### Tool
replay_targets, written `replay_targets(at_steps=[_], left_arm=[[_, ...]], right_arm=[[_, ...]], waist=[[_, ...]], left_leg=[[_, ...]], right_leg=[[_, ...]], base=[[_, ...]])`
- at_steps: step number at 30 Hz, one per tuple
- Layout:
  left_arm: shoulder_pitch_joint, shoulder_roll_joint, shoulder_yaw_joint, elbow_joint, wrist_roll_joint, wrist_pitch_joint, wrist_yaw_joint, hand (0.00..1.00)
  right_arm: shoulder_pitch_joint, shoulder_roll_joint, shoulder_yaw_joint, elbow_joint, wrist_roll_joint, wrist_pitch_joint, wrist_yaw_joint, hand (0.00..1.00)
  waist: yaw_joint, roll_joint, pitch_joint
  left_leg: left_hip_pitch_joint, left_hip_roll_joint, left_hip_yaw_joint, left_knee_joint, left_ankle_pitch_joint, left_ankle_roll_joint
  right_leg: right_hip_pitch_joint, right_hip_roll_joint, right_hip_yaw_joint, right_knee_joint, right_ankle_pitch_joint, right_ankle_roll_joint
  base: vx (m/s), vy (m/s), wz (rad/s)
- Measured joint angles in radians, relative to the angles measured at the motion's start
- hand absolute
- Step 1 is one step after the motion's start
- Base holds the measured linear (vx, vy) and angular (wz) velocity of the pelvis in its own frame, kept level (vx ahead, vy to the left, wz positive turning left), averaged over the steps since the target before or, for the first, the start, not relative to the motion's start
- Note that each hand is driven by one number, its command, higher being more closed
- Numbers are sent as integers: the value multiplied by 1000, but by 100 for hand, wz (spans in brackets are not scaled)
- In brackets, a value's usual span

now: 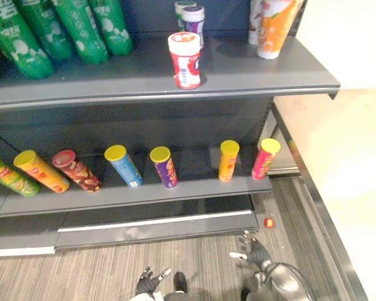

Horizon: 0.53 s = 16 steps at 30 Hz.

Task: Put the gum and the chips on the shelf.

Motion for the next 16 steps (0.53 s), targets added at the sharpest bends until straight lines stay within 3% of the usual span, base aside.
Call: replay_targets(at_steps=[6, 8, 11, 16], left_arm=[[-4, -26, 92, 44, -1, 23, -6, 0], [-7, -29, 119, 68, -5, 24, -6, 0], [-10, -37, 145, 96, -15, 24, -6, 0], [-15, -46, 171, 120, -52, 35, -38, 0]], right_arm=[[-32, 42, -270, 311, 57, 13, -76, 0], [-44, 58, -330, 364, 118, 26, -107, 0], [-57, 69, -386, 402, 123, 42, -160, 0], [-68, 77, -454, 430, 122, 131, -188, 0]], waist=[[-15, 1, -12], [-16, 1, -15], [-17, 2, -30], [-17, -2, -31]], left_leg=[[21, 0, 0, -1, -5, -1], [39, -1, 1, -1, -10, -2], [43, -1, 1, -1, -14, -2], [68, -4, -3, -2, -19, -3]], right_leg=[[22, 1, -1, -6, -2, -3], [48, 1, -3, -18, -3, -5], [54, 1, -4, -22, -5, -7], [89, -2, -13, -37, -5, -7]], base=[[50, -9, 0], [49, -9, 1], [38, -9, 0], [13, -2, 2]])
